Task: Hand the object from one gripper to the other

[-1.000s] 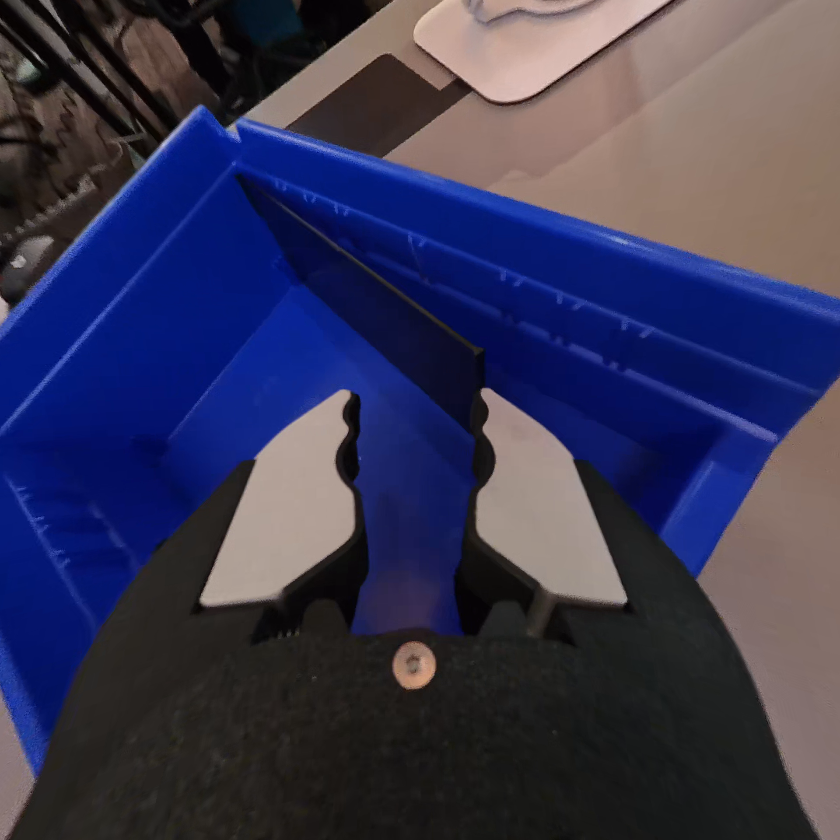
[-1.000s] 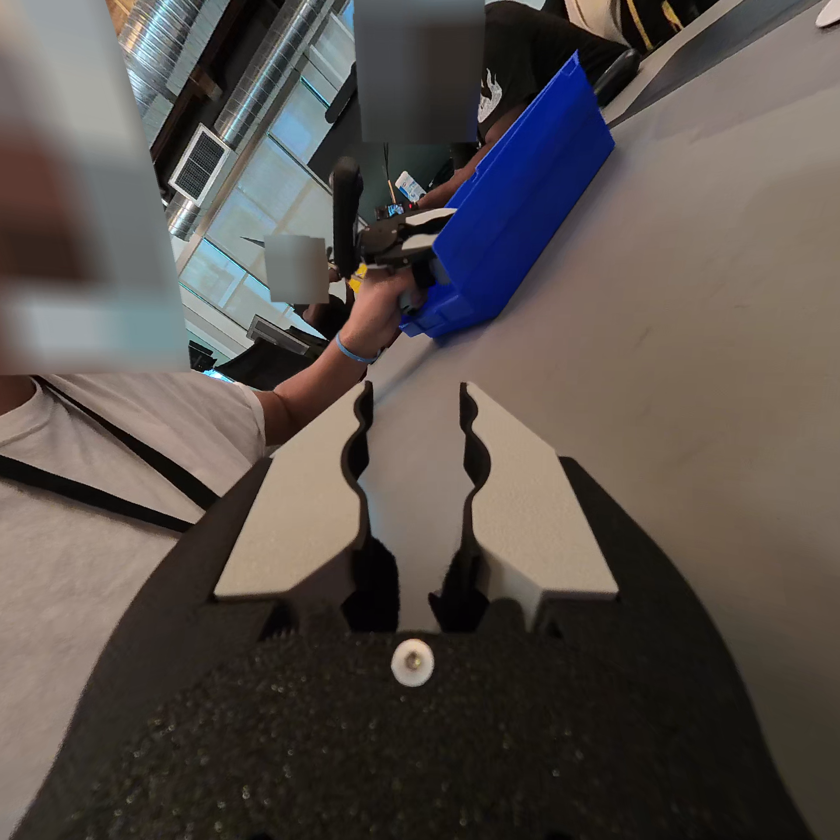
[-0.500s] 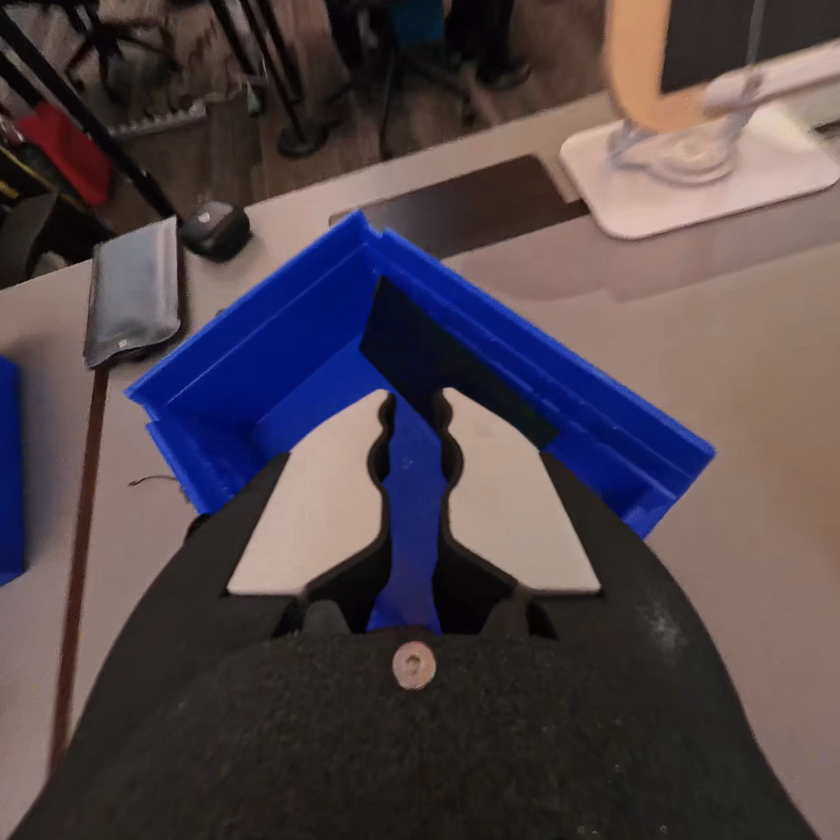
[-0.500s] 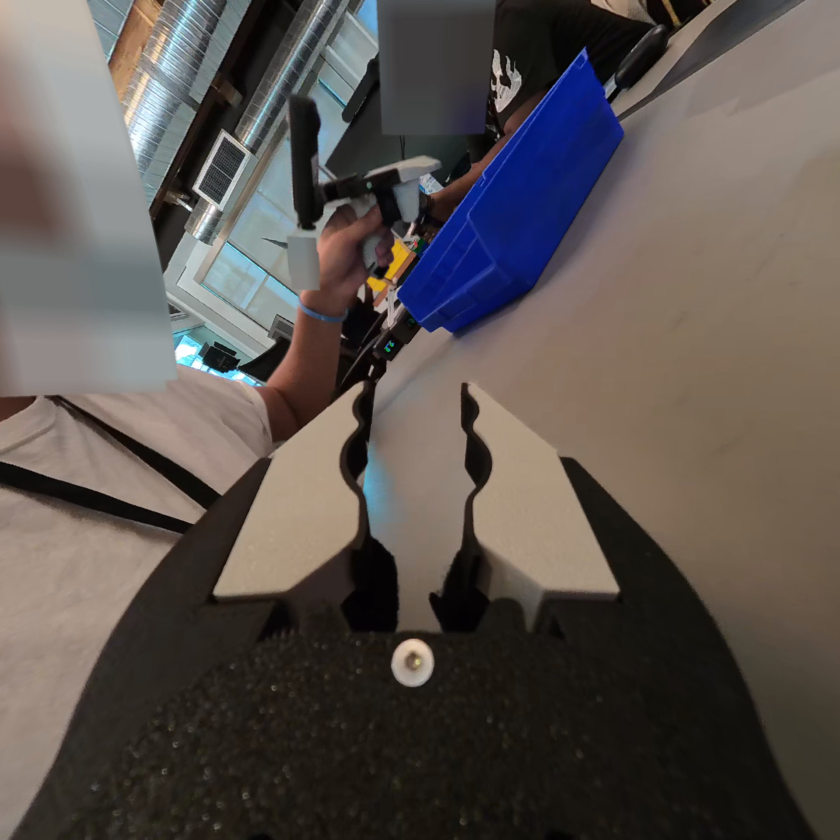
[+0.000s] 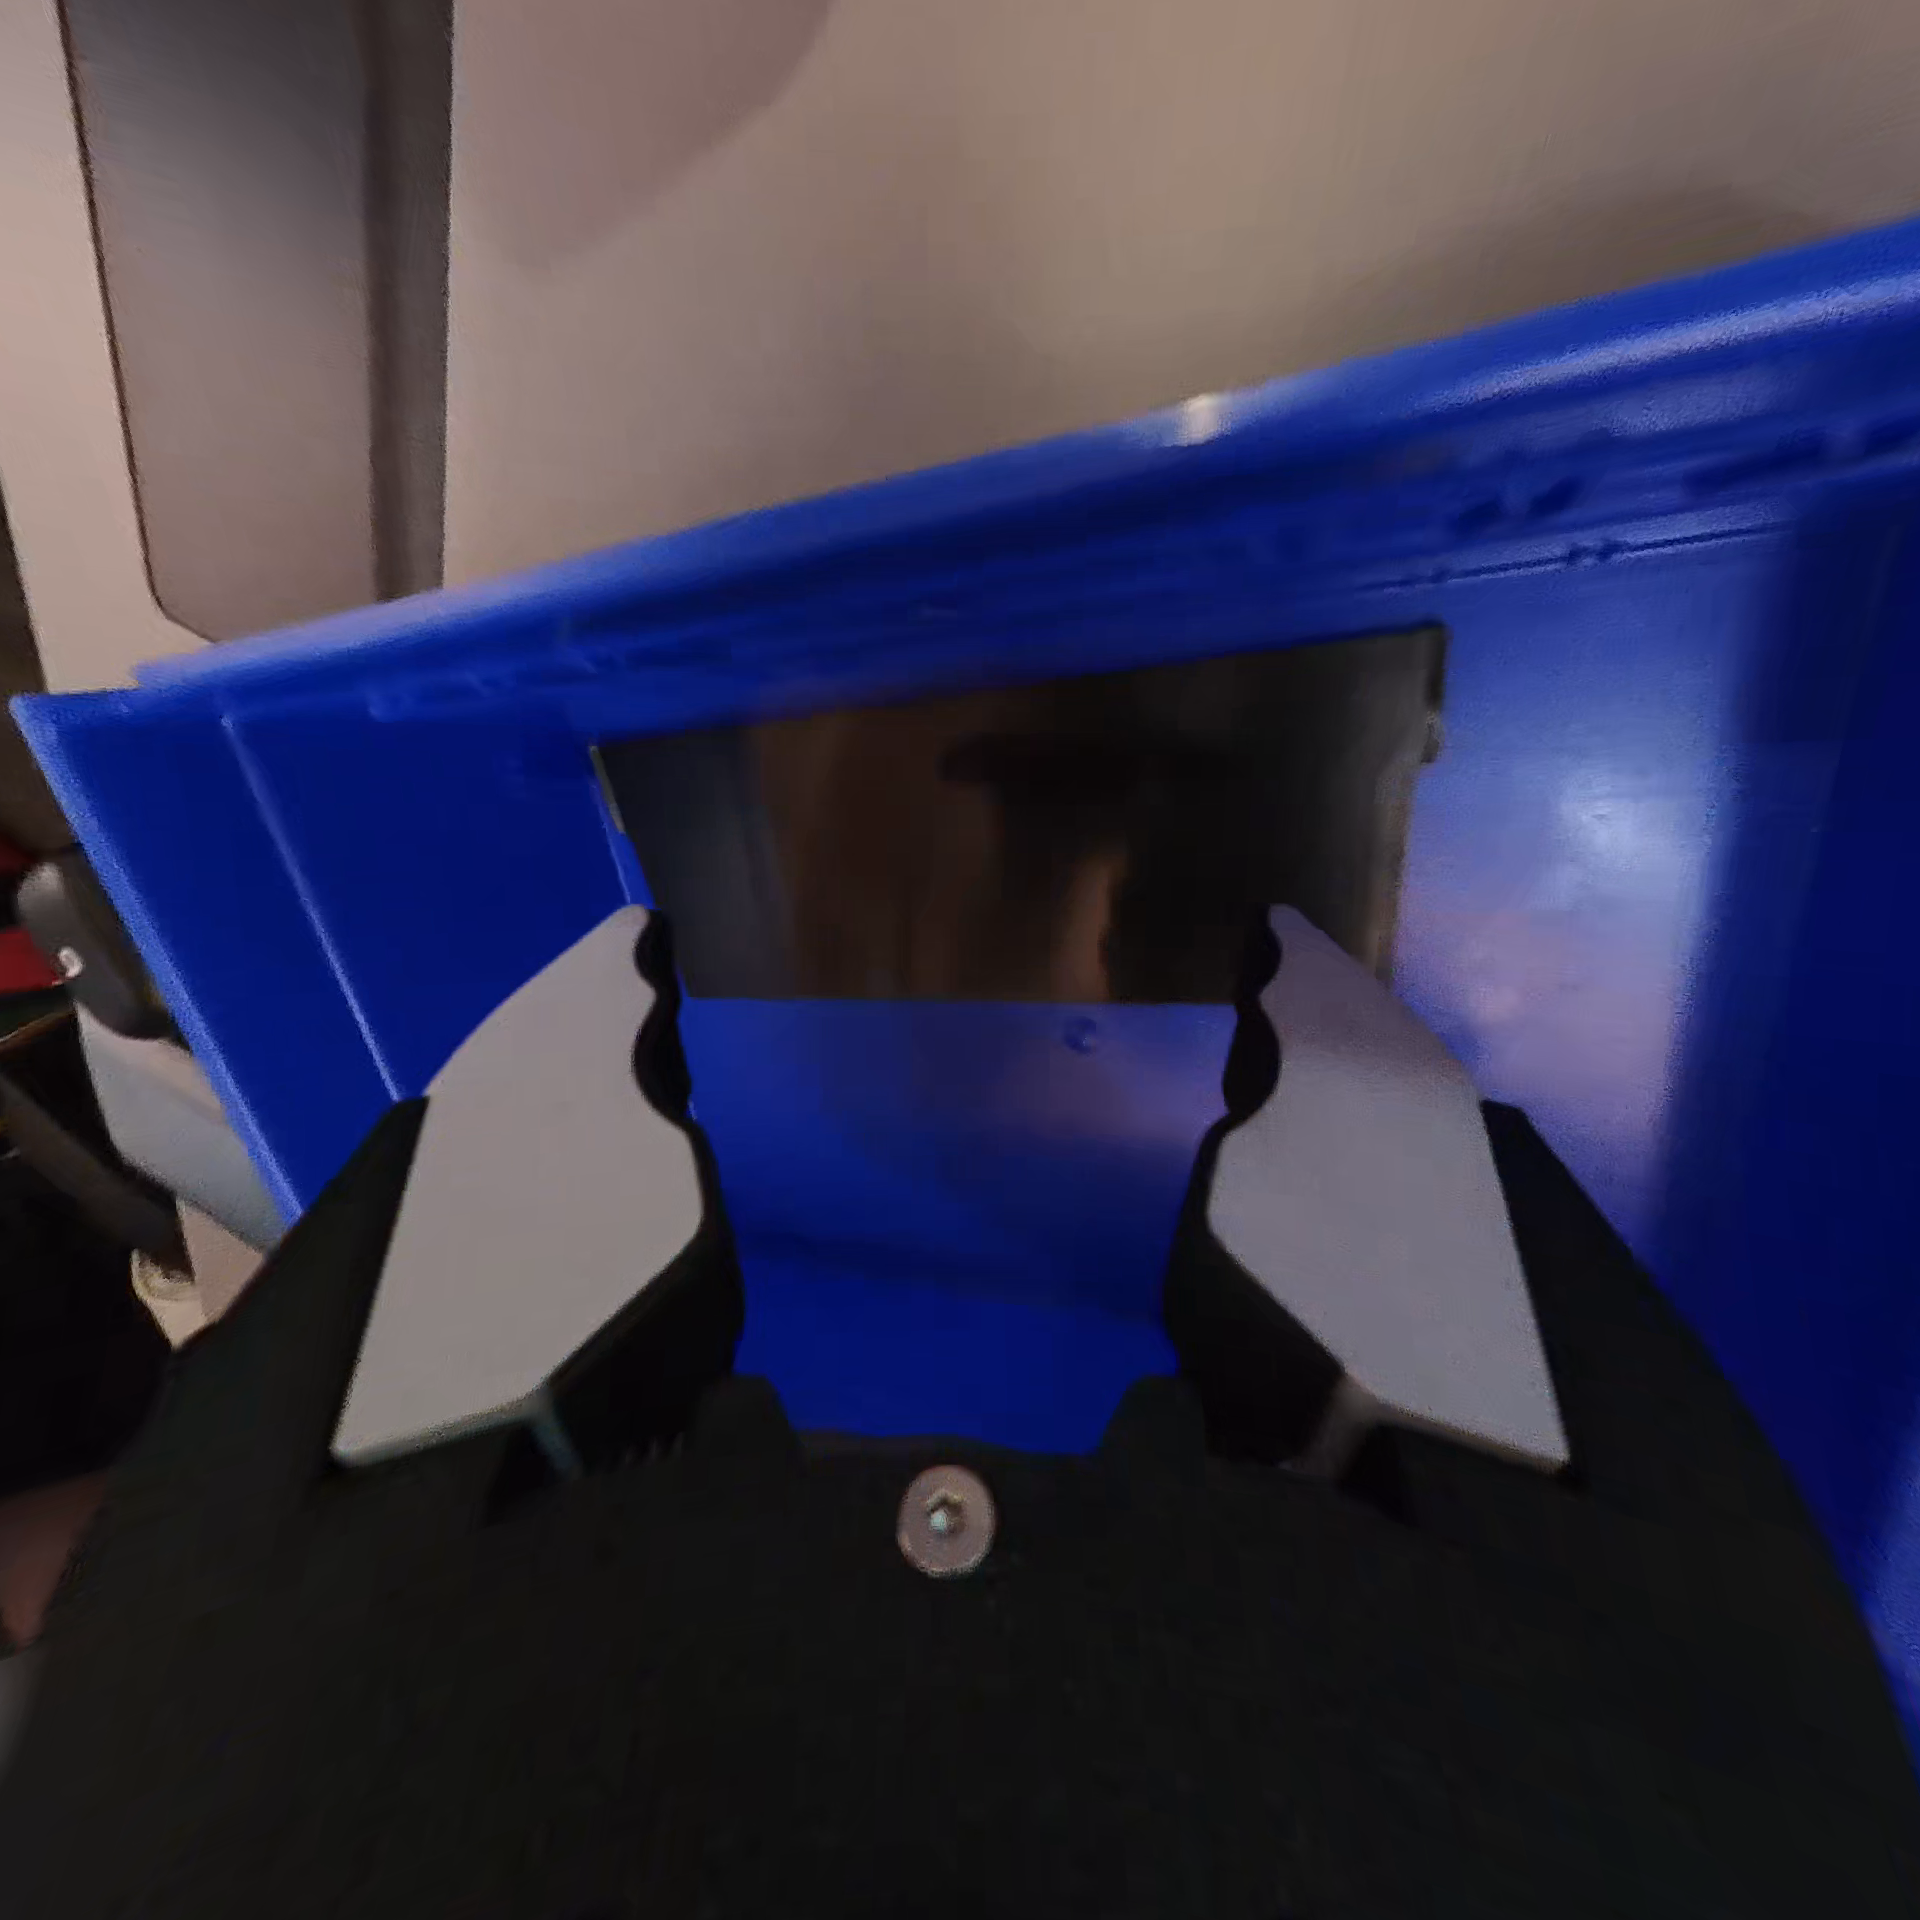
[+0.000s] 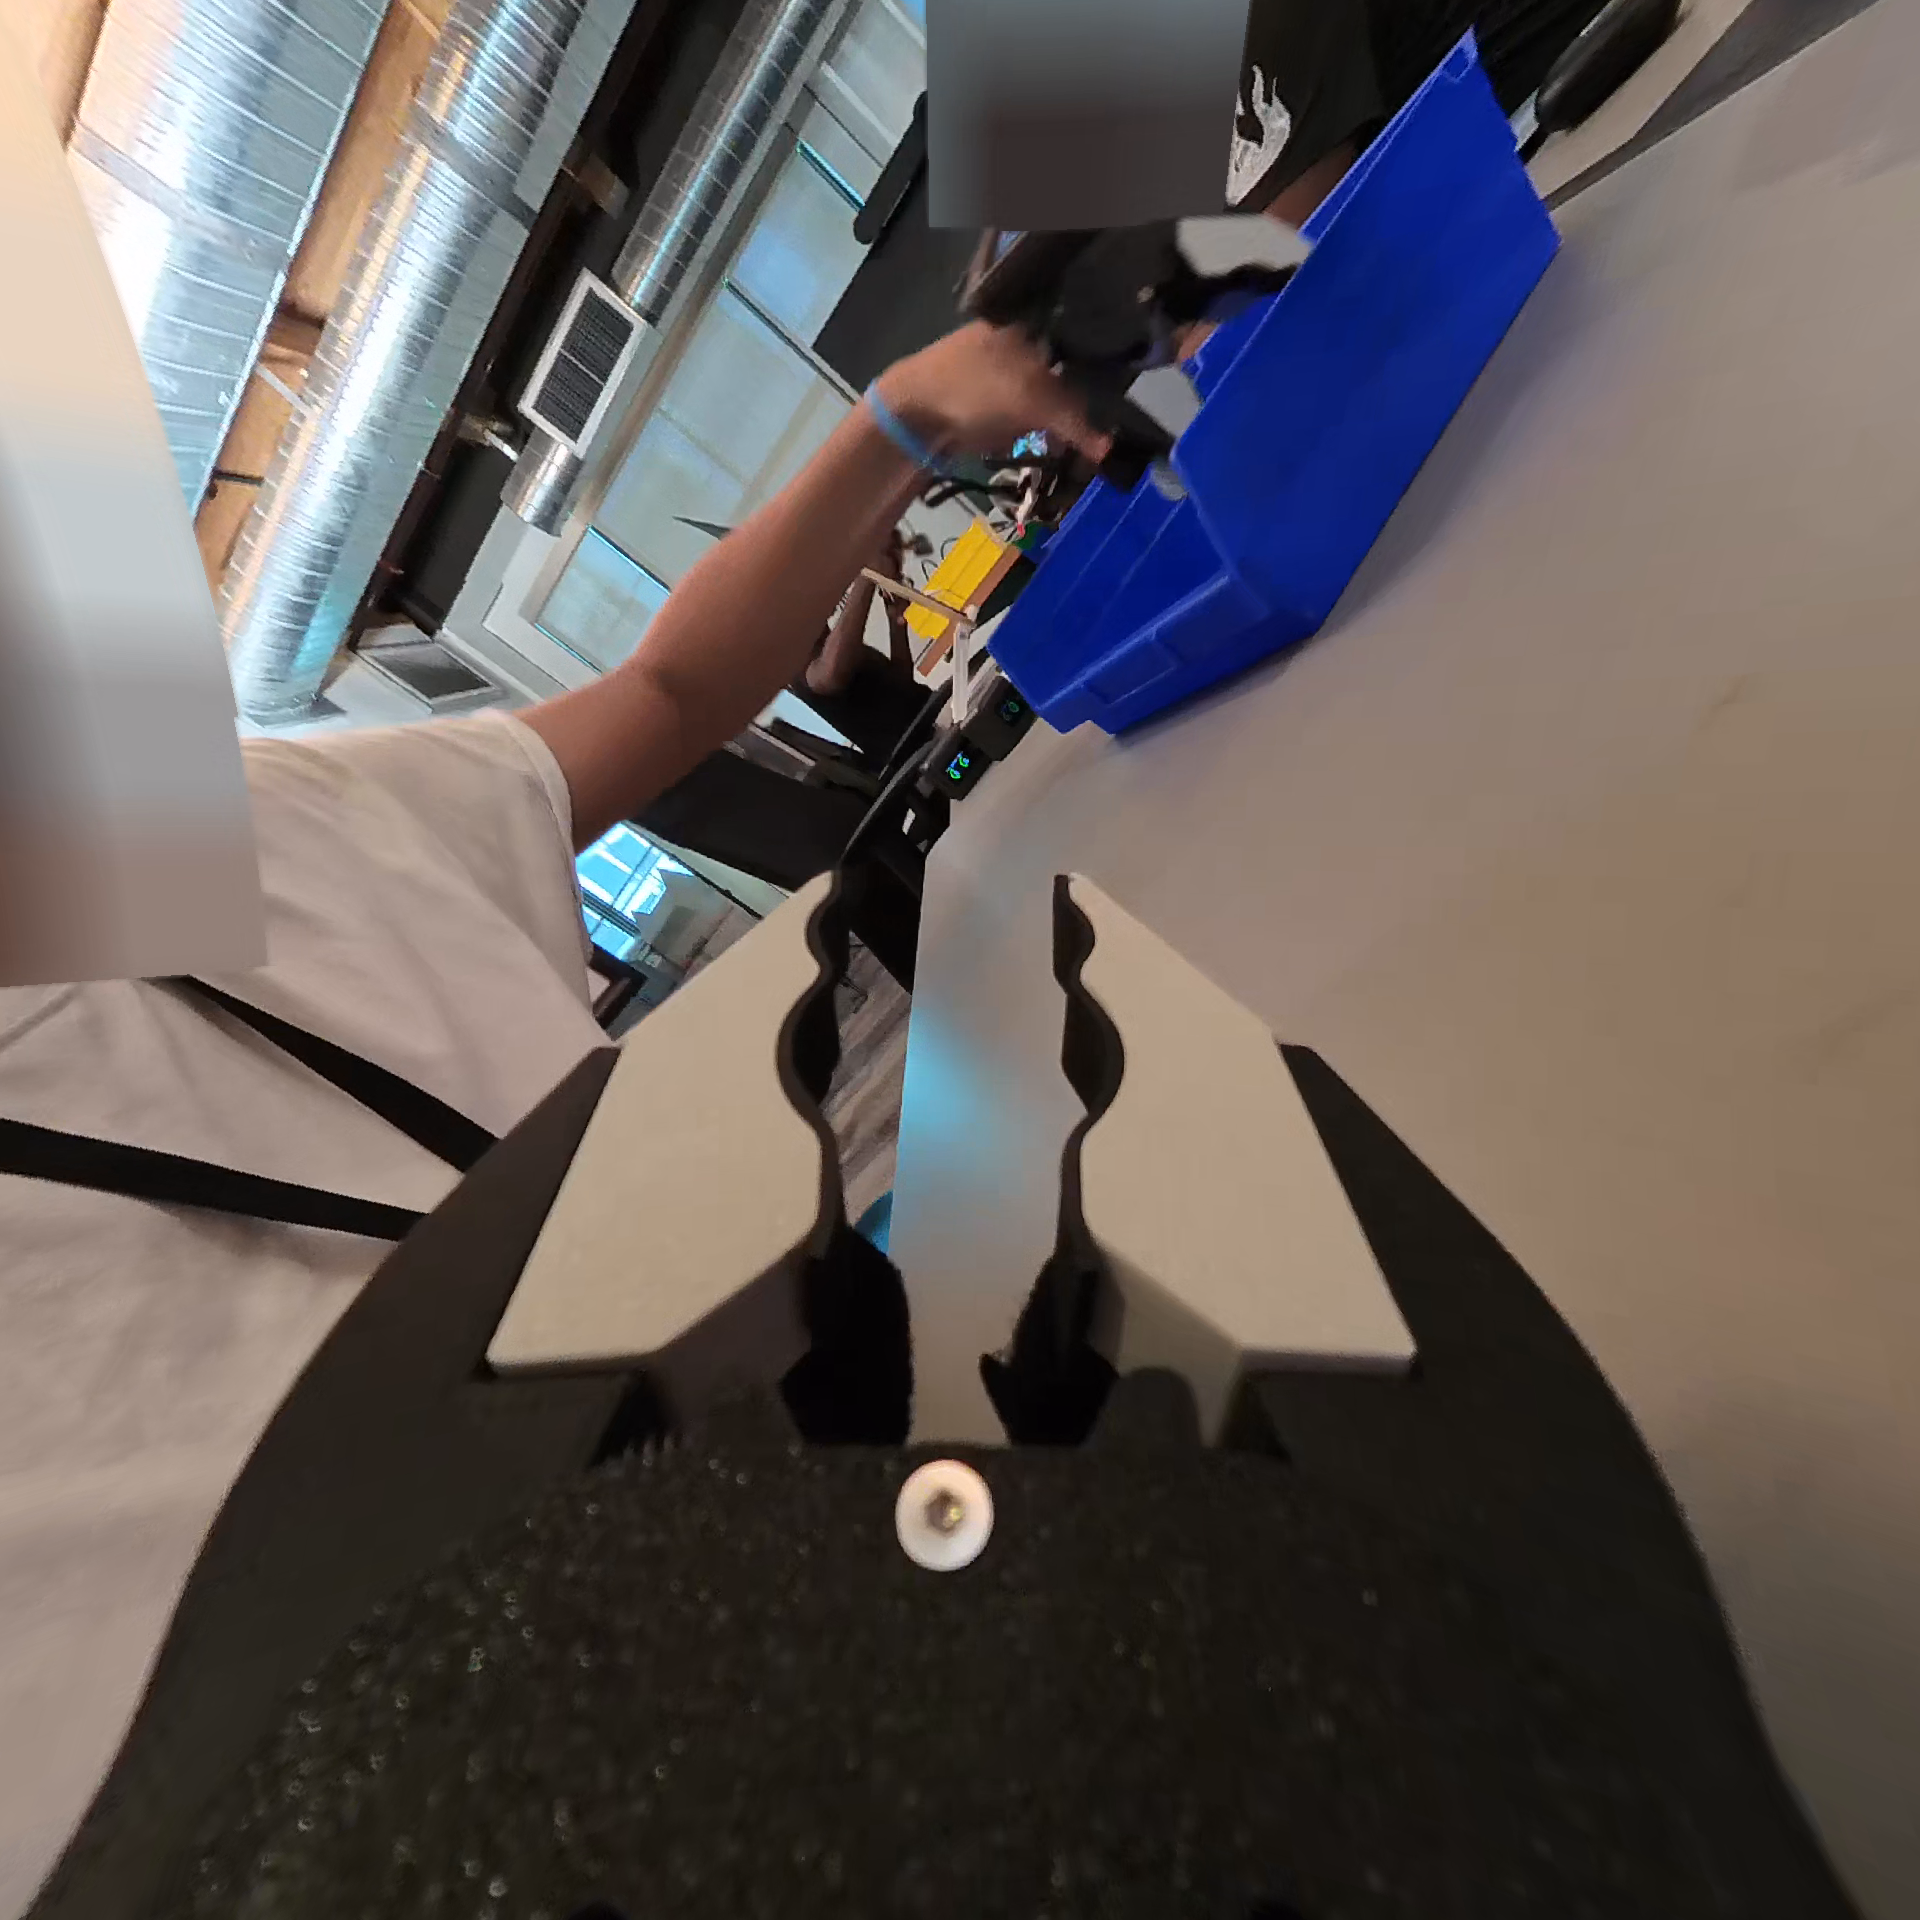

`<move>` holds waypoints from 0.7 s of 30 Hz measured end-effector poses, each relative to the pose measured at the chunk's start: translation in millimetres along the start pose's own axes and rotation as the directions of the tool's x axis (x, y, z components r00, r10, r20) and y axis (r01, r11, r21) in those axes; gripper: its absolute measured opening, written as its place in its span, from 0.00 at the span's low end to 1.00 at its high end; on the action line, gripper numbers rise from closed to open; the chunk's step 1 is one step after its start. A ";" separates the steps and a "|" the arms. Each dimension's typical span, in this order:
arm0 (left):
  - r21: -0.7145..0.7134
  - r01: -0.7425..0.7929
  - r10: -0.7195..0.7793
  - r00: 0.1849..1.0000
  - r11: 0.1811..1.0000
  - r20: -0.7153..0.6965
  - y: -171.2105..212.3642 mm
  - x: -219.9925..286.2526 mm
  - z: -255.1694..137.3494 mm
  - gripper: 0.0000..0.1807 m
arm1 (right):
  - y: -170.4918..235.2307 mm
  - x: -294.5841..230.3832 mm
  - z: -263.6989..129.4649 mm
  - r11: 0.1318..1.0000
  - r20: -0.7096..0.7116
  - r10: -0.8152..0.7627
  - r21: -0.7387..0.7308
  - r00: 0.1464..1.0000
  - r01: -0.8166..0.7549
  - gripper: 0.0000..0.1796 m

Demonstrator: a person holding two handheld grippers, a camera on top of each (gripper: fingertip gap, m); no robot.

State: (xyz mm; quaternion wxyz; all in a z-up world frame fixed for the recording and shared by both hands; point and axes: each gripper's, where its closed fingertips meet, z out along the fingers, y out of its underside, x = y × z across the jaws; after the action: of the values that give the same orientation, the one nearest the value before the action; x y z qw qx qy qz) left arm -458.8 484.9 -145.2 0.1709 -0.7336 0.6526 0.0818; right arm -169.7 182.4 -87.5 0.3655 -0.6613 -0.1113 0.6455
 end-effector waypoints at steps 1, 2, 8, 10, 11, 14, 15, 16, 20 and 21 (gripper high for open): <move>-0.014 0.010 -0.010 1.000 1.000 -0.002 2.8 -8.6 5.6 0.59 | 1.1 -0.7 -0.1 1.000 -0.002 -0.005 -0.006 1.000 0.005 0.21; -0.040 0.027 -0.027 1.000 0.999 -0.003 7.4 -18.2 10.7 0.62 | 2.0 -1.5 -0.1 1.000 -0.001 -0.005 -0.010 1.000 0.005 0.22; -0.047 0.157 -0.164 0.961 0.986 -0.223 7.2 -16.0 24.9 0.72 | 5.8 -1.8 1.8 1.000 0.006 0.009 -0.027 1.000 -0.008 0.22; -0.023 0.143 -0.141 0.922 0.990 -0.359 -2.5 18.9 13.8 0.75 | 7.4 1.5 1.9 0.999 -0.005 0.011 -0.036 1.000 -0.011 0.22; -0.015 0.103 -0.102 0.927 0.995 -0.362 -4.3 31.1 11.2 0.77 | 7.5 2.6 1.7 0.999 -0.008 0.013 -0.036 1.000 -0.013 0.22; -0.039 0.002 -0.014 0.951 0.999 -0.310 -2.7 54.9 17.9 0.81 | 5.9 2.6 2.7 0.999 0.002 0.024 -0.030 1.000 -0.024 0.22; -0.055 -0.001 -0.015 0.958 0.998 -0.285 -2.4 56.6 22.9 0.81 | 5.8 2.6 3.4 0.999 0.007 0.029 -0.030 1.000 -0.028 0.22; -0.076 -0.001 -0.017 0.970 0.997 -0.244 -0.6 53.2 28.1 0.80 | 5.9 3.1 4.1 0.999 0.009 0.034 -0.030 0.999 -0.034 0.22; -0.117 0.095 -0.118 0.971 0.989 -0.206 6.5 40.3 40.6 0.79 | 7.8 0.9 5.8 0.998 0.032 0.046 -0.038 0.998 -0.044 0.22; -0.131 0.128 -0.155 0.961 0.983 -0.230 9.0 42.1 41.9 0.79 | 8.0 -0.8 5.8 0.998 0.043 0.056 -0.040 0.998 -0.054 0.22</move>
State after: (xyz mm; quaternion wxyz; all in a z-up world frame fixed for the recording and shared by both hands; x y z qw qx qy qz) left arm -457.7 459.9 -199.8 0.0537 -0.7916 0.6085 0.0176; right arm -177.9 178.2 -91.2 0.3322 -0.6569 -0.1137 0.6673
